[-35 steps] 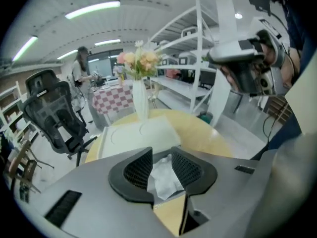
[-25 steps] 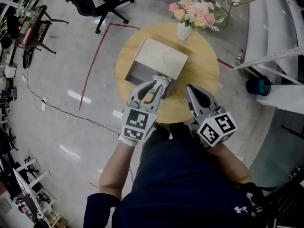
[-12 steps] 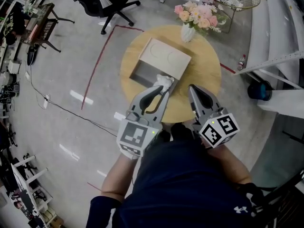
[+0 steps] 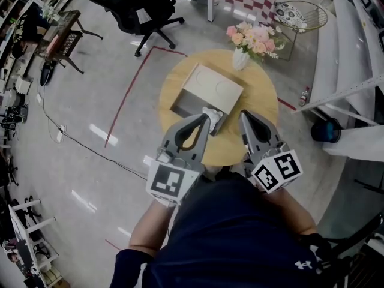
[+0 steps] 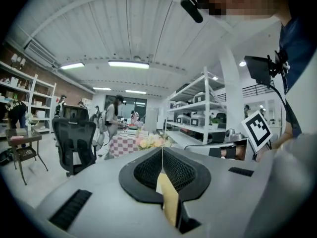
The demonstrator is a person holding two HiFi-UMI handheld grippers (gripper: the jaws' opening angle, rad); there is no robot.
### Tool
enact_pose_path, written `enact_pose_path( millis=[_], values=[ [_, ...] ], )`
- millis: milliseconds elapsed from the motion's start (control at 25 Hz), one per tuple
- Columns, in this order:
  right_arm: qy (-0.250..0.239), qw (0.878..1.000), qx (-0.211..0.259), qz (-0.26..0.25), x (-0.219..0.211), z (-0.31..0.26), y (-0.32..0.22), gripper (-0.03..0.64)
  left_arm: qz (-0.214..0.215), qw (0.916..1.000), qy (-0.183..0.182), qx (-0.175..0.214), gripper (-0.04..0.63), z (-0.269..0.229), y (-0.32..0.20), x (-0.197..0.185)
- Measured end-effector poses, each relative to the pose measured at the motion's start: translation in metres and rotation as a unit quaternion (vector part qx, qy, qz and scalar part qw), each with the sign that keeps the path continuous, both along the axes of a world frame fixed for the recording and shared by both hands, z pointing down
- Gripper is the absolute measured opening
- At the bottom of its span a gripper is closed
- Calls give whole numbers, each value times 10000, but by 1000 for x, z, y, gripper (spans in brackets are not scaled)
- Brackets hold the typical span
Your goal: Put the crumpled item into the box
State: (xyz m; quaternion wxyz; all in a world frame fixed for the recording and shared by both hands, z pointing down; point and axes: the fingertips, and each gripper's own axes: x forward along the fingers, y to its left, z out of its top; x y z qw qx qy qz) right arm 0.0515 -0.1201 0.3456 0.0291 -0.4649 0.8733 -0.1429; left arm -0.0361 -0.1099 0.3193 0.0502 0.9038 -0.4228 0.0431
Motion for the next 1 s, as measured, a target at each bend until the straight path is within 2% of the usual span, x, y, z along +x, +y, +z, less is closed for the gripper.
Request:
enact_pose_path(
  millis=[360, 600, 760, 1000],
  values=[
    [95, 9984, 564, -18, -8, -41, 0, 5, -14, 9993, 122, 347, 17, -30, 5, -5],
    [364, 9940, 1033, -15, -17, -64, 8, 5, -33, 9978, 125, 647, 17, -49, 11, -8],
    [453, 9924, 1141, -6, -20, -66, 11, 5, -119, 9963, 67, 853, 17, -55, 15, -7],
    [479, 9924, 1133, 36, -17, -64, 13, 5, -171, 9963, 154, 824, 17, -57, 23, -9]
  ],
)
